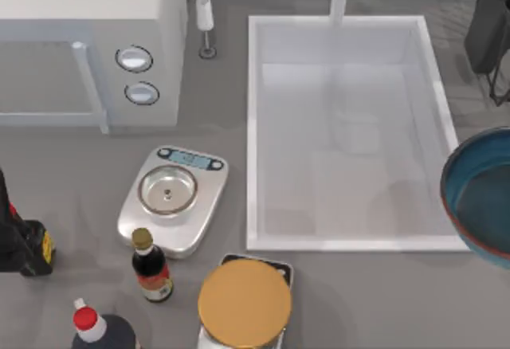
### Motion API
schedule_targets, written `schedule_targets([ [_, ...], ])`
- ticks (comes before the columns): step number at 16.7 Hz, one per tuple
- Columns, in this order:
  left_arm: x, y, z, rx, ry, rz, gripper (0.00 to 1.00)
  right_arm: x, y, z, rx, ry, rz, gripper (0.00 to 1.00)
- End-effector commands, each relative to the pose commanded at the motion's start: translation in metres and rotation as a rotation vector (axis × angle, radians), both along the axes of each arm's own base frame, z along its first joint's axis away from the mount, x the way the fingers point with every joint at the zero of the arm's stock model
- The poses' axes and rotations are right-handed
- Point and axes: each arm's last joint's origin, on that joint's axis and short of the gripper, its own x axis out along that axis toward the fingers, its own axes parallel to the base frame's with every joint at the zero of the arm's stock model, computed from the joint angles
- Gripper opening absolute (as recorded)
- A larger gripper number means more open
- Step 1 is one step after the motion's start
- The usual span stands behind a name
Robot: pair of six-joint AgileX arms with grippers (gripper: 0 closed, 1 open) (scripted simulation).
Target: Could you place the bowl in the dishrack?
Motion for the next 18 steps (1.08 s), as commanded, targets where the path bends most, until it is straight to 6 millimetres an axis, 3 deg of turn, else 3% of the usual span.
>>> schedule_targets([
  [2,0.0,0.0,0.0,0.0,0.0,0.0,1.0,-0.004,-0.001,0.009,0.002,-0.011,0.001,0.0],
  [10,0.0,0.0,0.0,0.0,0.0,0.0,1.0,-0.001,-0.009,0.01,0.047,-0.078,-0.027,0.0],
  [14,0.0,0.0,0.0,0.0,0.0,0.0,1.0,0.007,-0.038,0.019,0.162,-0.313,-0.115,0.0],
  [18,0.0,0.0,0.0,0.0,0.0,0.0,1.0,0.014,-0.081,0.033,0.246,-0.681,-0.181,0.0],
])
